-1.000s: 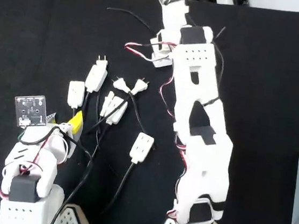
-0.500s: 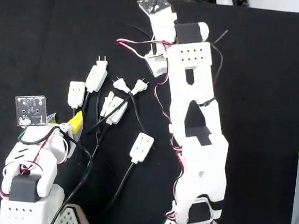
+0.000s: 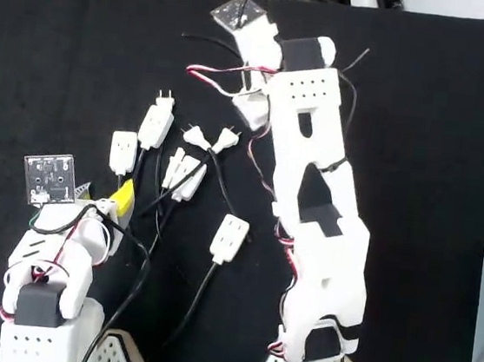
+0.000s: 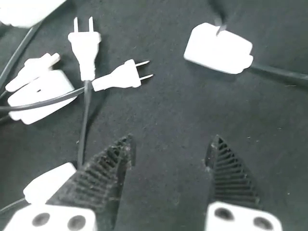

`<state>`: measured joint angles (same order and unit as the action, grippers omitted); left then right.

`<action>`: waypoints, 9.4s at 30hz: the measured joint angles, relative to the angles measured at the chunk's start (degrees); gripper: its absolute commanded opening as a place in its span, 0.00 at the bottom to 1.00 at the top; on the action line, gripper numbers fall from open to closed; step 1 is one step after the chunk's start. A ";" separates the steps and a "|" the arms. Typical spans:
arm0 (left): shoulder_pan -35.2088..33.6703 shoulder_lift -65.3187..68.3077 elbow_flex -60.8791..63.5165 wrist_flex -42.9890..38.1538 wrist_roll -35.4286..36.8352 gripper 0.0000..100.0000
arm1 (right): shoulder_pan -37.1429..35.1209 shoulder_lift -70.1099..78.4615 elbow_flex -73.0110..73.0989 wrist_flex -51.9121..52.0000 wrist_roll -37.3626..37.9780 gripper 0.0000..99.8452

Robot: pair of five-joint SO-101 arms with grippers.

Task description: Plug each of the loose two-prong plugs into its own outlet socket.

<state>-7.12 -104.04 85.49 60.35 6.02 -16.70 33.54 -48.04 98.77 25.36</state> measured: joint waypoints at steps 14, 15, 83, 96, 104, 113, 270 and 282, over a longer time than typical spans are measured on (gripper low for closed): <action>0.00 0.00 0.00 0.00 0.00 0.23 | -7.21 -35.87 48.97 -20.13 1.85 0.24; 0.00 0.00 0.00 0.00 0.00 0.23 | -7.21 -38.07 54.33 -23.82 3.43 0.24; -0.09 0.00 0.88 0.00 0.00 0.24 | -6.86 -7.56 68.31 -84.40 16.26 0.30; -0.09 0.00 0.88 0.00 0.00 0.24 | -6.95 -10.29 68.84 -85.27 16.26 0.05; -0.09 0.00 0.88 0.00 0.00 0.24 | -7.38 -22.77 78.07 -85.27 16.26 0.01; -0.09 0.00 0.88 0.00 0.00 0.24 | -8.44 -28.48 76.84 -69.36 12.92 0.18; -0.09 0.00 7.82 -7.65 -1.32 0.23 | 12.48 -35.34 87.47 -30.42 41.93 0.38; -0.09 0.00 7.82 -7.65 -1.32 0.23 | 14.33 -35.43 90.81 -41.05 42.29 0.38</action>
<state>-7.21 -104.04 93.32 52.70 4.70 -2.37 -1.89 42.77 57.71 67.65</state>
